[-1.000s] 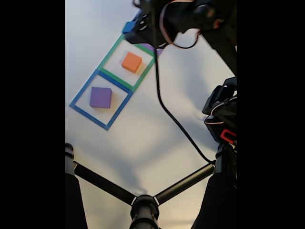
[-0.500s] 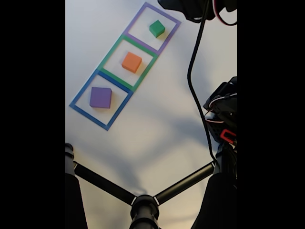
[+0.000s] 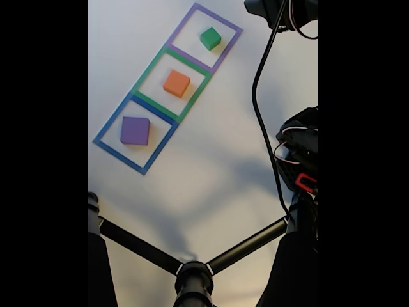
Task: Tower of hanoi
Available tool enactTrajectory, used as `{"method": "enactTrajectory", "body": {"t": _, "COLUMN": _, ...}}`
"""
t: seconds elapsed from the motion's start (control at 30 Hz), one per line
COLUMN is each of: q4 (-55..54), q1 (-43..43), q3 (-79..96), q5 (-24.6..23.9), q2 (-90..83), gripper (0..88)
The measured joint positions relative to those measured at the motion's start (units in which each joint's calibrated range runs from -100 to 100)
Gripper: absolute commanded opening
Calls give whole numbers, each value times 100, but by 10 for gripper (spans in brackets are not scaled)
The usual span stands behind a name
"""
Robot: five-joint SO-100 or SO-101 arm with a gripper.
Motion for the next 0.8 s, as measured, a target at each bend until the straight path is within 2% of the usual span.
{"method": "enactTrajectory", "body": {"t": 0.23, "q4": -3533, "q1": 120, "q3": 3439, "q5": 0, "q2": -328, "gripper": 13}}
{"method": "enactTrajectory", "body": {"t": 0.4, "q4": -6148, "q1": 270, "q3": 5133, "q5": -38, "q2": -92, "gripper": 13}}
{"method": "enactTrajectory", "body": {"t": 0.6, "q4": -7815, "q1": 250, "q3": 6131, "q5": 57, "q2": 135, "gripper": 13}}
{"method": "enactTrajectory", "body": {"t": 0.8, "q4": -9274, "q1": 250, "q3": 6595, "q5": 57, "q2": 1059, "gripper": 14}}
